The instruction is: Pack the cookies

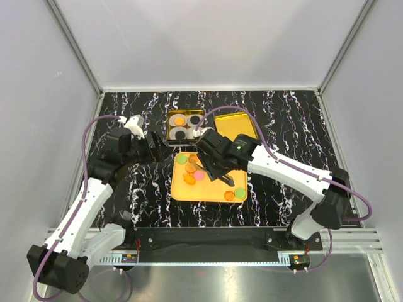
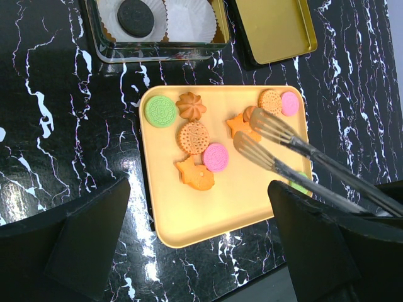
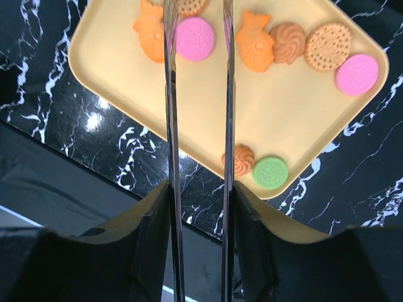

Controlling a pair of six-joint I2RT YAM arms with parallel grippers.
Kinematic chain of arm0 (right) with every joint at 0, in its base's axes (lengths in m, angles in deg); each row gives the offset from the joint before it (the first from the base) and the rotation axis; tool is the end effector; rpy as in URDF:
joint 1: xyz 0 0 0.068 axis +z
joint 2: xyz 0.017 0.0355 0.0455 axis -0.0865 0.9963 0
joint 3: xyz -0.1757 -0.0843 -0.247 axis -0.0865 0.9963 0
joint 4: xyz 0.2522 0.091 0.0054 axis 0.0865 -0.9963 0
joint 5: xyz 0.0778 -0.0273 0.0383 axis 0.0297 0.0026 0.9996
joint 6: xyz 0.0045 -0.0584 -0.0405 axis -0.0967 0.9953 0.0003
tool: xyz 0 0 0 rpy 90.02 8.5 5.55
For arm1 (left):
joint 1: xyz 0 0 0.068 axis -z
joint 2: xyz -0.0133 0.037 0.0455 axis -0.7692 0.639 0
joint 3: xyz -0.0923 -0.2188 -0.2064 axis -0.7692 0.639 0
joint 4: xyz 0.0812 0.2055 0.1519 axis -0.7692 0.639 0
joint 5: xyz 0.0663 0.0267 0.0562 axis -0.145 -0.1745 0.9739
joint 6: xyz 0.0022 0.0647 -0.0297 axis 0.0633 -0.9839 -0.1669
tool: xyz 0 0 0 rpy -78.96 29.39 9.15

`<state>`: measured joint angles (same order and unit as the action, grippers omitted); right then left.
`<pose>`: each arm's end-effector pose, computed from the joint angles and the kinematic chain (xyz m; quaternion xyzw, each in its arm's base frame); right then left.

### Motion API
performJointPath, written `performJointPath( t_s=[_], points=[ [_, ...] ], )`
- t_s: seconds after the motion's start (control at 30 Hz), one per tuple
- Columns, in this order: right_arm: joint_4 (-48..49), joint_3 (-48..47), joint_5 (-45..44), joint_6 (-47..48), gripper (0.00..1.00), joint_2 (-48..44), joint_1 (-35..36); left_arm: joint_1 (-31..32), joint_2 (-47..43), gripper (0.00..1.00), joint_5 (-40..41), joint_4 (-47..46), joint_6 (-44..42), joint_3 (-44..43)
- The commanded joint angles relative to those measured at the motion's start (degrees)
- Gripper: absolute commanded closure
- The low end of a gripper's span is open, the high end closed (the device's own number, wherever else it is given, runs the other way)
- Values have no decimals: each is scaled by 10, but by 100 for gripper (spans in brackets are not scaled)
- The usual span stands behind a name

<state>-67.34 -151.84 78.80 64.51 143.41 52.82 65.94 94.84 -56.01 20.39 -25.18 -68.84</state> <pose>0.1900 0.2813 0.3492 -0.3001 0.9155 0.0860 0.2537 0.1872 -0.0666 0.3299 -0.0237 0.8754 -0.2635 0.4046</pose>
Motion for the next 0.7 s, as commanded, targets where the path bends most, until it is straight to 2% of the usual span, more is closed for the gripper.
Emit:
performJointPath(
  t_s=[0.0,0.5,0.67],
  points=[
    [27,11,16,-12,52,-3,11,-4,1,1,-10,-36,3,7],
    [47,42,9,-3,50,40,11,-4,3,1,-7,-35,2,6],
    [47,44,12,-1,45,43,10,-4,5,1,-10,-36,2,6]
  ],
)
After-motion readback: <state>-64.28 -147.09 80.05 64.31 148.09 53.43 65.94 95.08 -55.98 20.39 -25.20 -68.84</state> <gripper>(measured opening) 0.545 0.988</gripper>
